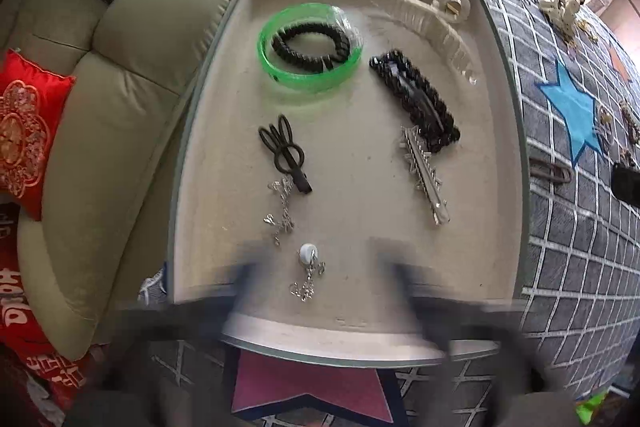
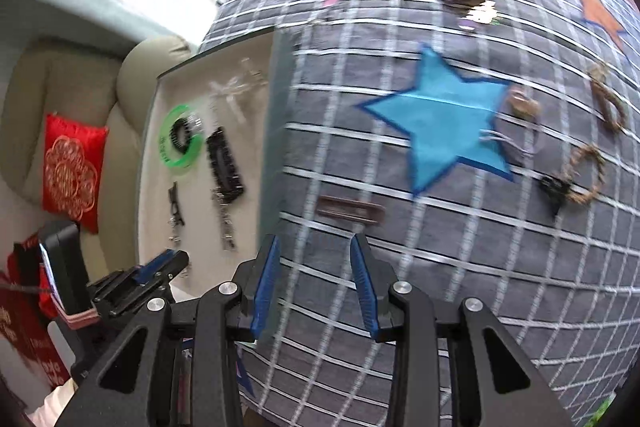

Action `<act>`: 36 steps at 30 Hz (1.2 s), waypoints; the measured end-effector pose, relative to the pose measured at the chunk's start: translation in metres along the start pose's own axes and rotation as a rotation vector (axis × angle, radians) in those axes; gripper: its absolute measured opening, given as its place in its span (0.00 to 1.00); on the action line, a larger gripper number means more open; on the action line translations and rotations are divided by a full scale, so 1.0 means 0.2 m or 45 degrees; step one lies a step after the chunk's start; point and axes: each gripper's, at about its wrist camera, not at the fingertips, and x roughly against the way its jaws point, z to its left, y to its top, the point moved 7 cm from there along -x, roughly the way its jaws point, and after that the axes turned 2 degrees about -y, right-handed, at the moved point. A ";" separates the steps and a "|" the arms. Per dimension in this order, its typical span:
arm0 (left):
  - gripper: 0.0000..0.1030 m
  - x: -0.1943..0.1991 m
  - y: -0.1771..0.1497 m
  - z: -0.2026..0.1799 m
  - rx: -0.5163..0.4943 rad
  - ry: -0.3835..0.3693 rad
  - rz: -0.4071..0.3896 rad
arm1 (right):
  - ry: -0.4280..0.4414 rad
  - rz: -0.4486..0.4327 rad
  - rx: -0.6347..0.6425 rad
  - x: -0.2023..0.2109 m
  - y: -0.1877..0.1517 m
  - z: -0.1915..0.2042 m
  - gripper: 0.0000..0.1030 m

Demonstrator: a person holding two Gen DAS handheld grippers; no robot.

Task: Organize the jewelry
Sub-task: 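Move both open tools back over the remaining accessories on the table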

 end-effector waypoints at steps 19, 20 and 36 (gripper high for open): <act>1.00 0.33 0.22 -0.49 -0.210 -0.096 -0.145 | -0.165 -0.131 -0.312 0.23 -0.03 -0.62 0.70; 1.00 0.34 0.24 -0.54 -0.224 -0.116 -0.150 | -0.191 -0.137 -0.340 0.23 -0.03 -0.67 0.70; 1.00 0.11 0.45 -1.21 -0.369 -0.220 -0.095 | -0.363 -0.155 -0.472 0.15 0.06 -1.13 0.70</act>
